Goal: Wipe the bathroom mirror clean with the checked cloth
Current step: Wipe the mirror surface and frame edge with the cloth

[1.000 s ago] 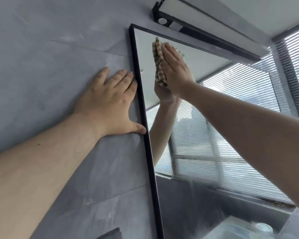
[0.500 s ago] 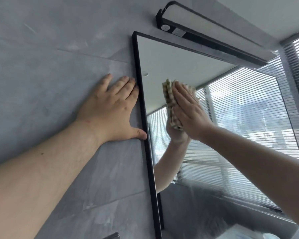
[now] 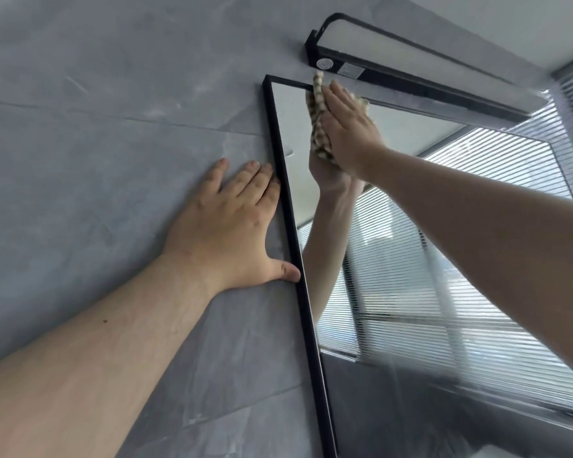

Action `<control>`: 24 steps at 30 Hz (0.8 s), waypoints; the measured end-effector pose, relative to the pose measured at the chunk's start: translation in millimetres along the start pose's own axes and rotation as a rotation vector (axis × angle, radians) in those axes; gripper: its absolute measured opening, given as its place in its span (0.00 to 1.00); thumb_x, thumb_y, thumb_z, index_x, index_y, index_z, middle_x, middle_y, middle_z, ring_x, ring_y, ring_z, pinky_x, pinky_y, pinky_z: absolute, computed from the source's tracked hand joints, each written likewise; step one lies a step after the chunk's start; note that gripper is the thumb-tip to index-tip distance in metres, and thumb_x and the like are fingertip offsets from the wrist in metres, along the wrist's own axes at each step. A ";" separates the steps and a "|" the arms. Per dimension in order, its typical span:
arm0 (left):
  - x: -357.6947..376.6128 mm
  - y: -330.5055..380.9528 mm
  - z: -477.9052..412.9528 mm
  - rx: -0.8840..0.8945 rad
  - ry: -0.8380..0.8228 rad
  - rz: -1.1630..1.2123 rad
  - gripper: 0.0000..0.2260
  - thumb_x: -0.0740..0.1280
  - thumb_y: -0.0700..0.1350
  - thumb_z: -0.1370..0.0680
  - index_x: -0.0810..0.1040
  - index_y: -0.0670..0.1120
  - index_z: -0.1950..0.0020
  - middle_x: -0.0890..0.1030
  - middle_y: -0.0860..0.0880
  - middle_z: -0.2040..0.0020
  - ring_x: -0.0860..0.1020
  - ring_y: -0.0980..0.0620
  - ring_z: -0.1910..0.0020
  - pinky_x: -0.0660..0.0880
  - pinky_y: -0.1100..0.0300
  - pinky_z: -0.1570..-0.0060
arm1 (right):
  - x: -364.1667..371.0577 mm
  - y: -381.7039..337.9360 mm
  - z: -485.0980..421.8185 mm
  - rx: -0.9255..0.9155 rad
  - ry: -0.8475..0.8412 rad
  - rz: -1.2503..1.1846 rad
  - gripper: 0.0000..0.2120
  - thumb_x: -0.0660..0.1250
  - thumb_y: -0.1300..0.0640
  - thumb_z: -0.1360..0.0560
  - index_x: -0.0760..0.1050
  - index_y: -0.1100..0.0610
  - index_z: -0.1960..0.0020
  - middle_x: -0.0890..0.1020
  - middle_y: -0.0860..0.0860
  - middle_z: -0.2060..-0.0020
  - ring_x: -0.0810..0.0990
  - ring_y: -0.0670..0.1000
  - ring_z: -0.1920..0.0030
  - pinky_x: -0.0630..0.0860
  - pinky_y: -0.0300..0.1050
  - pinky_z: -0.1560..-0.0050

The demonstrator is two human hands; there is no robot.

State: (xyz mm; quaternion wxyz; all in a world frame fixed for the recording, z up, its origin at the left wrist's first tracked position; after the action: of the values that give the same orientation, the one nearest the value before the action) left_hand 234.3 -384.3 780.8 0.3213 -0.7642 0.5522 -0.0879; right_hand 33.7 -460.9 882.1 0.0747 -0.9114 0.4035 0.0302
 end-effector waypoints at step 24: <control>5.0 -0.1 -1.2 -0.007 0.033 -0.015 0.60 0.39 0.83 0.40 0.52 0.43 0.19 0.52 0.45 0.18 0.48 0.48 0.19 0.43 0.43 0.22 | 18.6 31.0 289.5 -0.653 -0.325 0.259 0.27 0.46 0.48 0.15 0.53 0.59 0.20 0.58 0.58 0.21 0.55 0.57 0.21 0.54 0.59 0.22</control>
State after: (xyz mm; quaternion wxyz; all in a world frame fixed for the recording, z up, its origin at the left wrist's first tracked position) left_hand 235.6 -389.3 780.7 0.3090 -0.7679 0.5519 -0.1009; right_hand 24.7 -448.6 590.7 -0.1610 -0.8119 0.4674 0.3106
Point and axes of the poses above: each hand's wrist, its own z-axis away from the middle knuckle, its own x-axis out of the palm, y = z × x, the point moved 2 cm from there along -z, towards the middle knuckle
